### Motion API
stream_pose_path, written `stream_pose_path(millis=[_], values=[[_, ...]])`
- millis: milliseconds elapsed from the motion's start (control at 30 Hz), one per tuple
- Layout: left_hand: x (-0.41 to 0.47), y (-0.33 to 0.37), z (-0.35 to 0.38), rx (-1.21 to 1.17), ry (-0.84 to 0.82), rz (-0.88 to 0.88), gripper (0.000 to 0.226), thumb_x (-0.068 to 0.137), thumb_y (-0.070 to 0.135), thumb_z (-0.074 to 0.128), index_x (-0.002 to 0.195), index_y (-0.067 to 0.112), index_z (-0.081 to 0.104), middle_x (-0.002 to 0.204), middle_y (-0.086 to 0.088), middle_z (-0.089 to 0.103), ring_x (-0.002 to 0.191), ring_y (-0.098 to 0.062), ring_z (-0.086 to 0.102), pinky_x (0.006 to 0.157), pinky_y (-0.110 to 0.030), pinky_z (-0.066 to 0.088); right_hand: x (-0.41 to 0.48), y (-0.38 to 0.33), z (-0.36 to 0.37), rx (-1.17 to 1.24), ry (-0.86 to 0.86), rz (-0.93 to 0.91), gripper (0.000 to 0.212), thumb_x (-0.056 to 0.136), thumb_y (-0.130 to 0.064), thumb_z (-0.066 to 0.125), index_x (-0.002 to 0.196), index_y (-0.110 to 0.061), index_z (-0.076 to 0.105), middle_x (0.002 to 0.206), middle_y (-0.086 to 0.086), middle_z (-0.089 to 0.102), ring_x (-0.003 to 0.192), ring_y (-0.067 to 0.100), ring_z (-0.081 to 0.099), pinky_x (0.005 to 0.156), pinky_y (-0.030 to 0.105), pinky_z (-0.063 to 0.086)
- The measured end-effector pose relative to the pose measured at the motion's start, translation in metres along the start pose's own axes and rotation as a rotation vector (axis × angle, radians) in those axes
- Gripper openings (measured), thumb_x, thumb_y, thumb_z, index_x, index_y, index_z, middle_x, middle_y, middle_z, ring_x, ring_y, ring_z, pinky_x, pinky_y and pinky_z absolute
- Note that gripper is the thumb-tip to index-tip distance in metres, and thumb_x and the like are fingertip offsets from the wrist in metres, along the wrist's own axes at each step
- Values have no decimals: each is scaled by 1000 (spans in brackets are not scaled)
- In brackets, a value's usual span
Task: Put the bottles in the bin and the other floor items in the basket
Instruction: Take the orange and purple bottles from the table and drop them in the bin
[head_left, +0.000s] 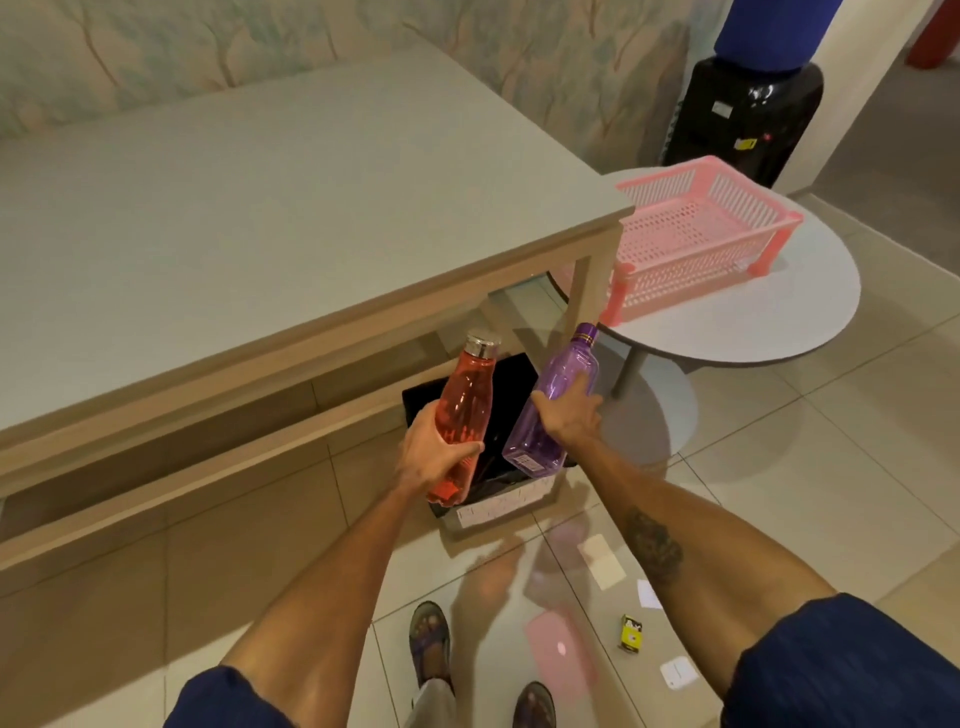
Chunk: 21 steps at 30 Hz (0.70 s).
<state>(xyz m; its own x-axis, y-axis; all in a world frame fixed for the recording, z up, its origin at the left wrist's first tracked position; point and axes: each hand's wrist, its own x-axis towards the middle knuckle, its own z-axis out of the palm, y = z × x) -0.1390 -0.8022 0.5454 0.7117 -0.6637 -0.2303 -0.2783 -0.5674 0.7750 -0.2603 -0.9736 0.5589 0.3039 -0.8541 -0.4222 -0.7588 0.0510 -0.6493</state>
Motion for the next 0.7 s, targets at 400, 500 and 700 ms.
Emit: stream_pose_path(millis=[400, 500, 700], values=[[117, -95, 35, -109, 22, -248, 75, 76, 57, 73, 137, 24, 44, 118, 1, 66, 98, -20, 66, 95, -45, 52, 124, 34, 103, -112, -228, 10, 77, 87, -62, 55, 151, -32, 26, 140, 22, 44, 121, 44, 52, 103, 52, 45], [155, -130, 60, -224, -32, -282, 58, 78, 59, 69, 124, 24, 58, 109, -3, 72, 97, -25, 69, 98, -50, 52, 171, 51, 140, -124, -244, 54, 77, 85, -66, 54, 150, -30, 33, 138, 17, 51, 120, 40, 54, 100, 46, 45], [226, -193, 116, -360, -76, -435, 79, 73, 66, 71, 134, 21, 51, 116, -8, 70, 103, -30, 69, 101, -49, 51, 255, 88, 220, 57, -283, 201, 77, 82, -57, 67, 142, -13, 46, 135, 17, 56, 118, 38, 58, 103, 47, 48]])
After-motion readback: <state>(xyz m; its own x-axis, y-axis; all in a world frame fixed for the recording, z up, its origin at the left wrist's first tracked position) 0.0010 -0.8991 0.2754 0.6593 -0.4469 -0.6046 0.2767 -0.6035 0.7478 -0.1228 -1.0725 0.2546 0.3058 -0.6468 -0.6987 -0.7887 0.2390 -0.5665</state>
